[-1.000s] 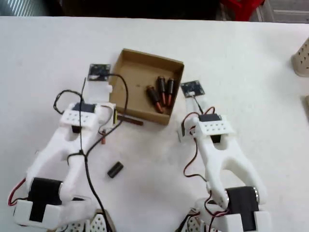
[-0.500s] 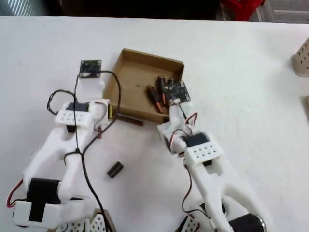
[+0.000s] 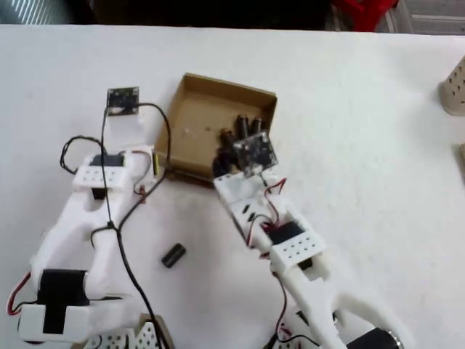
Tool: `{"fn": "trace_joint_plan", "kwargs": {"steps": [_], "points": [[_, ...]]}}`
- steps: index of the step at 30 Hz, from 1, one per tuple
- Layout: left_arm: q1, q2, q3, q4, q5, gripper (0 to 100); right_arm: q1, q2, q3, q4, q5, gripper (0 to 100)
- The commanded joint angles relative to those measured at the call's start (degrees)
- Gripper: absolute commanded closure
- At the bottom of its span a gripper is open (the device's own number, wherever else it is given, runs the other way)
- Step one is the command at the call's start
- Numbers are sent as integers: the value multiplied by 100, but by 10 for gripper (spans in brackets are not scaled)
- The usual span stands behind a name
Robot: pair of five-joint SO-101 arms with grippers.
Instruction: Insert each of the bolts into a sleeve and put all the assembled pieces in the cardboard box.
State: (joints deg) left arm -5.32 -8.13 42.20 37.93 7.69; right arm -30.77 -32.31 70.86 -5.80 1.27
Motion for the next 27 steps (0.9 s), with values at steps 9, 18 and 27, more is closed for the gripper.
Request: {"fn": "trace_joint_plan", "kwargs": {"steps": [9,18,27], "points": [[-57,-48,-44,-149,-18,977,-699,1481,35,-3371,-35,982],[-66,-57,-44,-158,-18,977,-734,2659,782,-5692,-44,982],[-66,-57,-44,-167,-18,977,-796,2642,1723,-6782,-44,982]]}}
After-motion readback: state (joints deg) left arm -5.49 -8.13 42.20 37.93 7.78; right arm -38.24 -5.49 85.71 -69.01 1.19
